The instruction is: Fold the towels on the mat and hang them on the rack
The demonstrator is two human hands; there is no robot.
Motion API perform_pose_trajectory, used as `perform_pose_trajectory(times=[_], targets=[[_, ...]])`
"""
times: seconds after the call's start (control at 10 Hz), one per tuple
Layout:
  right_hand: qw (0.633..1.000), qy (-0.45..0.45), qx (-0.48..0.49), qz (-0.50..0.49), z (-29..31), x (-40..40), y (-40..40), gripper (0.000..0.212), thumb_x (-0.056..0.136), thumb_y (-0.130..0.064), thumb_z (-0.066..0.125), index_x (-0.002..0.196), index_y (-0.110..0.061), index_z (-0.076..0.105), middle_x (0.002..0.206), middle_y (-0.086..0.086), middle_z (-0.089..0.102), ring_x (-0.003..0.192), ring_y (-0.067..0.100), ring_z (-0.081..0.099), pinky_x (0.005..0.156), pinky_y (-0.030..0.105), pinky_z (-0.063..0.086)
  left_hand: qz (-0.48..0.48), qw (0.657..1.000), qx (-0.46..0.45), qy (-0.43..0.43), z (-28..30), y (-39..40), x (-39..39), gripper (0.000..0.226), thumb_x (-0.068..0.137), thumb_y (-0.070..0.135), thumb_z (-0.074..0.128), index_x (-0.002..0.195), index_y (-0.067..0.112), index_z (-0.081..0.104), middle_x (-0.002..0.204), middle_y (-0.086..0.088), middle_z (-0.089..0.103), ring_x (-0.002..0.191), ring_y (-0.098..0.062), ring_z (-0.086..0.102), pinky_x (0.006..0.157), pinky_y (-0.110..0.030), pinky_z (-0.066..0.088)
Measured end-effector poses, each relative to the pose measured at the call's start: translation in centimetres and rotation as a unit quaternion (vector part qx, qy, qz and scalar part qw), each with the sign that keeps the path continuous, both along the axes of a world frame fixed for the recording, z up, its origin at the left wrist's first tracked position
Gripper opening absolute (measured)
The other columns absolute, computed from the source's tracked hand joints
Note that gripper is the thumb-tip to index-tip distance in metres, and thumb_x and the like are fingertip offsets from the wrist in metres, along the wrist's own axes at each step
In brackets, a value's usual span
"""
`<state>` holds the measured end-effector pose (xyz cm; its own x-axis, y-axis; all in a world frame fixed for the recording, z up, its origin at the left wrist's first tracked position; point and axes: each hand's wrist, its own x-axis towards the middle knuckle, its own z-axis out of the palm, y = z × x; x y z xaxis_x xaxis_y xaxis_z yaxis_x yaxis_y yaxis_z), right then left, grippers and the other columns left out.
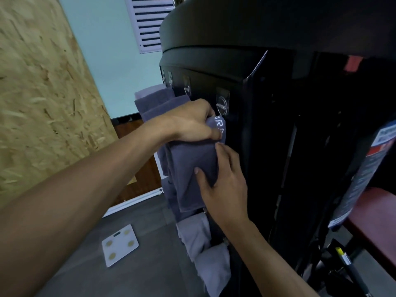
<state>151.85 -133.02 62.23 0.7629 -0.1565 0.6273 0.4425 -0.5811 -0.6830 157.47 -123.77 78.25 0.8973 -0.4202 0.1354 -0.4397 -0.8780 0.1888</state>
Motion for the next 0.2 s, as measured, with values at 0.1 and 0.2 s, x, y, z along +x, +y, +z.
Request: perform_pose_trajectory(times=[0.1,0.2], targets=[[1.000,-0.002,0.004,0.008,0.5,-1.1,-0.3,0.061,0.088,-0.032,0.066,0.141,-0.017,0.040,0.143,-0.007,0.034,0.120,0.012,0.051,0.086,0.032,0.054,-0.003,0.998,0.029,-0.053,-0.4,0.3,-0.3,0.030,0.079,0.049,0.068,0.093,0.022,0.066,0.085,0.003,0.066,0.080,-0.015,0.060,0.068,-0.030,0.044],[0.997,-0.046,0.051,0.018,1.2,-1.9,-1.4,0.051,0.087,-0.026,0.065,0.134,-0.015,0.048,0.134,-0.005,0.041,0.111,0.012,0.055,0.083,0.035,0.056,-0.012,0.990,0.020,-0.139,0.0,1.1,-1.5,0.045,0.079,0.051,0.067,0.113,0.020,0.064,0.110,-0.001,0.067,0.103,-0.020,0.059,0.088,-0.033,0.047]])
